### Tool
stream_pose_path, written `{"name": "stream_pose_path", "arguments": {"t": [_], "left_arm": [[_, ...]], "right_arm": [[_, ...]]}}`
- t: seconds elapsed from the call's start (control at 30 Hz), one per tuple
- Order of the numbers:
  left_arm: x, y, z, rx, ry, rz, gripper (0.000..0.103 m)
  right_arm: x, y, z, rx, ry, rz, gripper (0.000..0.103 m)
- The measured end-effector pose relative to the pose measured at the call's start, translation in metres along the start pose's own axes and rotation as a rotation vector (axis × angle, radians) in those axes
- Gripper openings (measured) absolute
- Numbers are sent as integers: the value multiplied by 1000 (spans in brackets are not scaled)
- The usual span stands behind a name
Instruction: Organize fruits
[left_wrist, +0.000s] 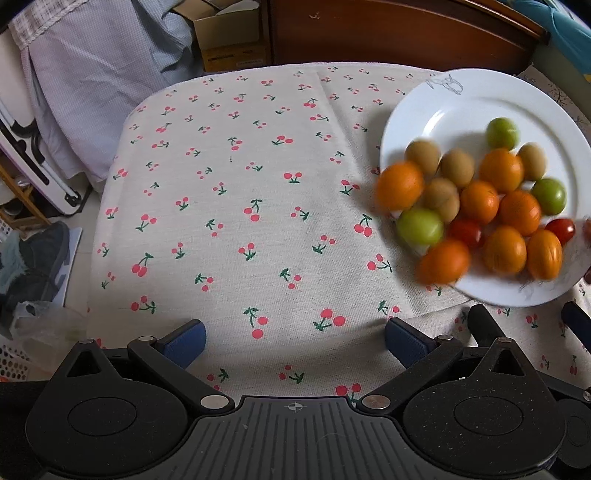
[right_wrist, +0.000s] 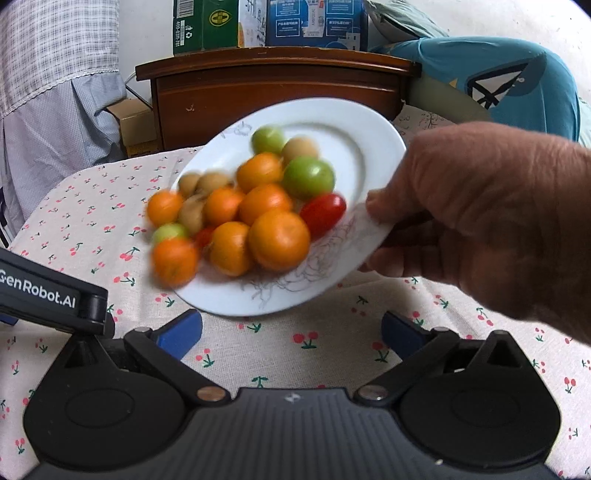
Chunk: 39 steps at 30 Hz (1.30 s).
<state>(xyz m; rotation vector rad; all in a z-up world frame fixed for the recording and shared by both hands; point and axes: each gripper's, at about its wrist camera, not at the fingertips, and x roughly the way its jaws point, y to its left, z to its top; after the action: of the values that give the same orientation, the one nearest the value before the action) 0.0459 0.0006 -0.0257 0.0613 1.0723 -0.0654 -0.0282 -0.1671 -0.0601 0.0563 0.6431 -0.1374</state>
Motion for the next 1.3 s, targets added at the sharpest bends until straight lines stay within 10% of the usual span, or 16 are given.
{"name": "stream_pose_path", "arguments": {"t": [1.3], "left_arm": [[-32, 0, -2, -9, -82, 0, 103]], "right_arm": [[1, 0, 2, -1, 6, 0, 102]]}}
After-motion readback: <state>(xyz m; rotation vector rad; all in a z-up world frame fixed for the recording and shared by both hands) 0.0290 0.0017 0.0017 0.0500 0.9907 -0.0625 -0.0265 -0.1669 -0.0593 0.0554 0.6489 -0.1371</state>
